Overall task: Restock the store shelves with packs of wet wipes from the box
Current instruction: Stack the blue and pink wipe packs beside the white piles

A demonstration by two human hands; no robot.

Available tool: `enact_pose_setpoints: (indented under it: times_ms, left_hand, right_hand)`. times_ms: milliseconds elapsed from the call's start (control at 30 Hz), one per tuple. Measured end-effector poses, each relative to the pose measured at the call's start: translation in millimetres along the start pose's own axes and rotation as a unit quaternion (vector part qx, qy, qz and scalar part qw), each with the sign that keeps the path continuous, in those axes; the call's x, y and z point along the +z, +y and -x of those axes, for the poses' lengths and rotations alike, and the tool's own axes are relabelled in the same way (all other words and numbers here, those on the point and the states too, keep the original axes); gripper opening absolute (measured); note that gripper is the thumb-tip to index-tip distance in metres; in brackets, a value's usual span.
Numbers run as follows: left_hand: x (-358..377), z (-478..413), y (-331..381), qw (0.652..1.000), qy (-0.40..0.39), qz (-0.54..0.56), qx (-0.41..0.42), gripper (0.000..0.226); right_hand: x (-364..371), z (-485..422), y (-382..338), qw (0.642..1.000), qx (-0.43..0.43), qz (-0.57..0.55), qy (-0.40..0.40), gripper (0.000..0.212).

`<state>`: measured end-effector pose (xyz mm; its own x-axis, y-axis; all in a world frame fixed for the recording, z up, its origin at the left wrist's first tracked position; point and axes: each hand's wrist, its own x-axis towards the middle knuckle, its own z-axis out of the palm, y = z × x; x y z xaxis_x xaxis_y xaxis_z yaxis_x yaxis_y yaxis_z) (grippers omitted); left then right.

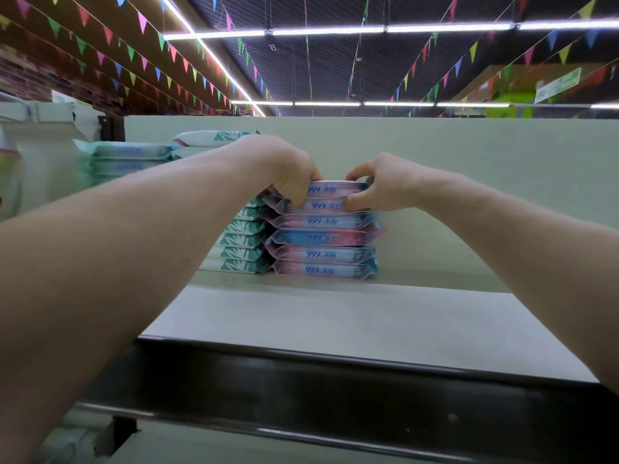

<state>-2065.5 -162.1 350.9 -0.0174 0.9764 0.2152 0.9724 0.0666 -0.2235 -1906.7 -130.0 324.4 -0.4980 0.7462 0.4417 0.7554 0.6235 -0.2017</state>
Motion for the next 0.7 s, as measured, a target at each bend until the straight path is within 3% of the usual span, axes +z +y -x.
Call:
enact_pose_setpoints:
  times_ms: [200,333,433,700]
  left_hand:
    - [11,-1,5,0.998,0.042,-0.031,-0.030,0.028]
    - [14,0,-1,0.998,0.042,0.043,-0.020,0.035]
    - [16,0,-5,0.996,0.056,0.069,-0.005,0.042]
    - [20,-1,-10,0.990,0.120,0.072,-0.027,0.026]
  right_hand:
    - [1,0,-9,0.997,-0.017,0.078,0.024,0.035]
    - [0,0,-17,0.995,-0.032,0.094,0.032,0.042]
    - [1,-1,-21,0.995,-0.047,0.075,0.054,0.031]
    - [-3,1,-21,0.994,-0.039,0.081,0.066,0.022]
